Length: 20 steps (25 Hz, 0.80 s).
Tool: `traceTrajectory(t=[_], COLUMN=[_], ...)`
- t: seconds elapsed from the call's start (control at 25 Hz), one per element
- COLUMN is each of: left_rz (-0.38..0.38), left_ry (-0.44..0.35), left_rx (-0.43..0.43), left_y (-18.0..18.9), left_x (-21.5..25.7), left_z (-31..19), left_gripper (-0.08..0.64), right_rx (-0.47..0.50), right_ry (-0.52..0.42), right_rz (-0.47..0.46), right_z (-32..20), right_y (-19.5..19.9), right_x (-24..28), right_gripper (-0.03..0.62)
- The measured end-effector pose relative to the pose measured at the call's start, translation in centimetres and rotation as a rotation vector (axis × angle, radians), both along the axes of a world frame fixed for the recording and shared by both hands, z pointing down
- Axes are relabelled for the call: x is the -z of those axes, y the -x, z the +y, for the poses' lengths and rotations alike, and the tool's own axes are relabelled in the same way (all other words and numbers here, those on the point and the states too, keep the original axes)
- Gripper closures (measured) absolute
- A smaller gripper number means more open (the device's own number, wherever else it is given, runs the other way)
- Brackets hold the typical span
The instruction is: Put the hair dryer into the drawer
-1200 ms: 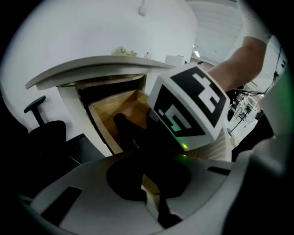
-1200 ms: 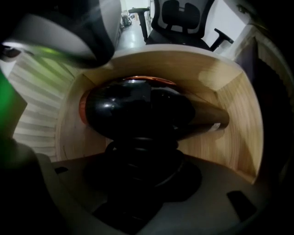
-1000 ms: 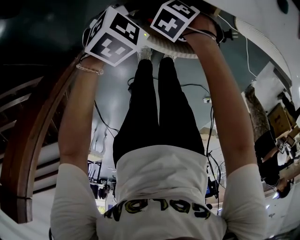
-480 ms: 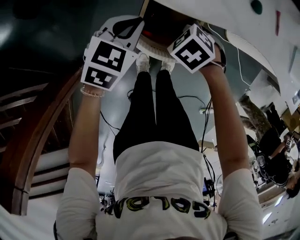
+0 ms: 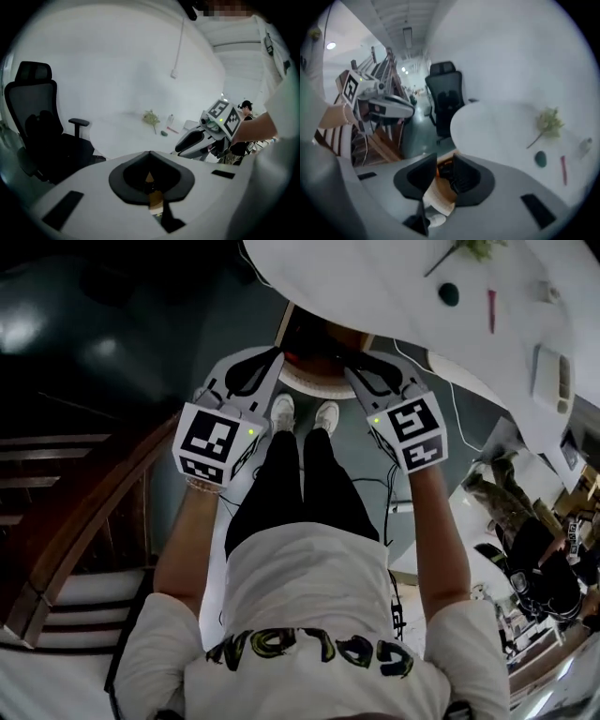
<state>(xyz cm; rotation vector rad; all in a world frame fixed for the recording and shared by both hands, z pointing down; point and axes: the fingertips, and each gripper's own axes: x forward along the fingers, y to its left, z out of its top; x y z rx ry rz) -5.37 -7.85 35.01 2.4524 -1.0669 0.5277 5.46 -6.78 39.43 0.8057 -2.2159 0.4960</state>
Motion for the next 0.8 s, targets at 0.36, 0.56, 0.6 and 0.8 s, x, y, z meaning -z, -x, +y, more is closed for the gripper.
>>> traceTrajectory(t=[0.36,0.56,0.6,0.8], left_rz=[0.119,0.196,0.216,0.262], left_ry=[-0.167,-0.280,-0.294,-0.362], left_rx=[0.028,0.080,0.089,0.078], left_y=[-0.1,-0.9,-1.3,-2.3], left_x=[13.1,21.2,22.4,26.7], left_z=[6.3,8.2,8.5,11.4], left_gripper=[0.549,0.549,0.549,0.549], right_rx=[-0.134,-0.137,-0.134,-0.127], right_ry=[-0.262,-0.397,-0.413,-0.467], right_rz=[-0.189,-0.260,-0.276,-0.302], right_z=[5.3,6.2,6.5,10.2], right_y=[-0.6,-1.6,-1.8,-1.6], right_x=[15.2,23.9,25.3,30.3], right_gripper=[0.506,0.515,0.520,0.523])
